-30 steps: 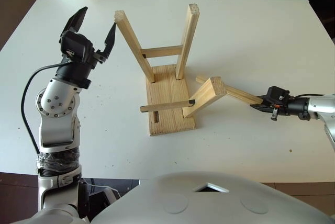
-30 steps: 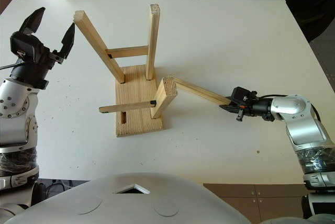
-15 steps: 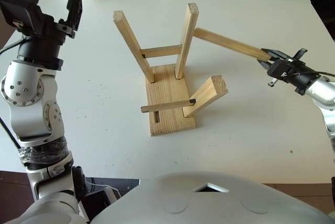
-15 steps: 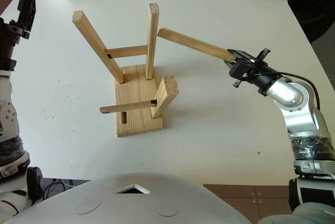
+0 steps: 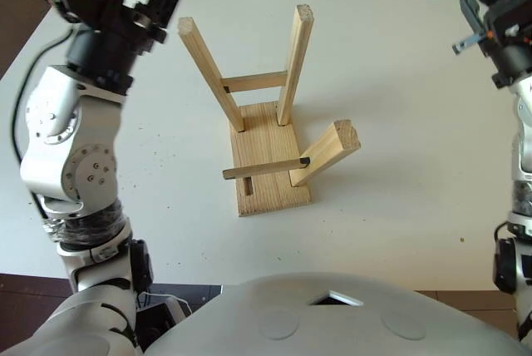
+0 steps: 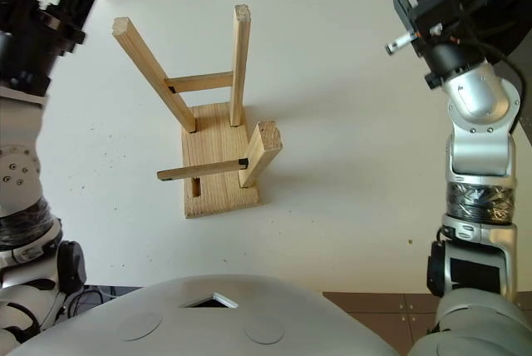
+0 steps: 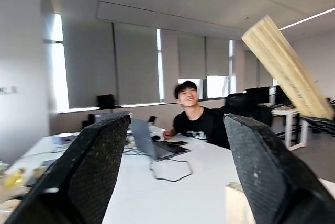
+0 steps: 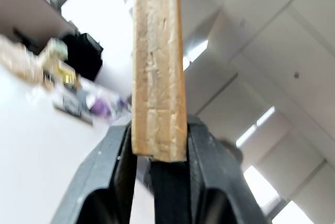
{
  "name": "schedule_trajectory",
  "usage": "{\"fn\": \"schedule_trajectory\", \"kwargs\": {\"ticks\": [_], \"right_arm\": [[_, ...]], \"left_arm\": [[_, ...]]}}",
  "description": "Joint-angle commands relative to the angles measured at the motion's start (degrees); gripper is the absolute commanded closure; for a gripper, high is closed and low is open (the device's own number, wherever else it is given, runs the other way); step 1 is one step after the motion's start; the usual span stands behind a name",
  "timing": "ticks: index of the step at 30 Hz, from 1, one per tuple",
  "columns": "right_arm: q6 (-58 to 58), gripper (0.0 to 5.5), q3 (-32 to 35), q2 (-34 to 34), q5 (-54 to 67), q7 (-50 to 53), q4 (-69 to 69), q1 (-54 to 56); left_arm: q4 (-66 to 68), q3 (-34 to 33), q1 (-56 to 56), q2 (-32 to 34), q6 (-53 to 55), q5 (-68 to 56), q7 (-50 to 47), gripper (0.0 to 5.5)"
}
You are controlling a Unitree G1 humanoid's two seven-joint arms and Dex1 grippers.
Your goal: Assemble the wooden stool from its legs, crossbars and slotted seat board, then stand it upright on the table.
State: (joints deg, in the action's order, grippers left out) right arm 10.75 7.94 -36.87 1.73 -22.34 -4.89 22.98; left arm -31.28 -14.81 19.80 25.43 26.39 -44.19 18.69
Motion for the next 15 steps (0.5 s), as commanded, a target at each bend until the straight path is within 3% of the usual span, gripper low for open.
{"fn": "schedule_trajectory", "kwargs": {"ticks": [1, 3, 15], "right_arm": [[-3.2, 4.44, -3.1, 4.0, 4.2, -1.3, -5.8, 6.7], [-3.9, 4.44, -4.7, 5.5, 5.5, -2.3, -7.7, 8.4], [3.0, 4.44, -13.3, 6.2, -0.6, -9.6, -7.6, 6.2]], "left_arm": [[-0.9, 2.3, 4.8, -2.9, 5.1, -10.8, -0.8, 1.68], [-0.4, 2.3, 7.3, -4.1, 6.7, -16.3, -1.9, 1.34], [0.1, 4.6, 14.7, -4.2, 9.4, -25.2, -4.9, 1.31]]}}
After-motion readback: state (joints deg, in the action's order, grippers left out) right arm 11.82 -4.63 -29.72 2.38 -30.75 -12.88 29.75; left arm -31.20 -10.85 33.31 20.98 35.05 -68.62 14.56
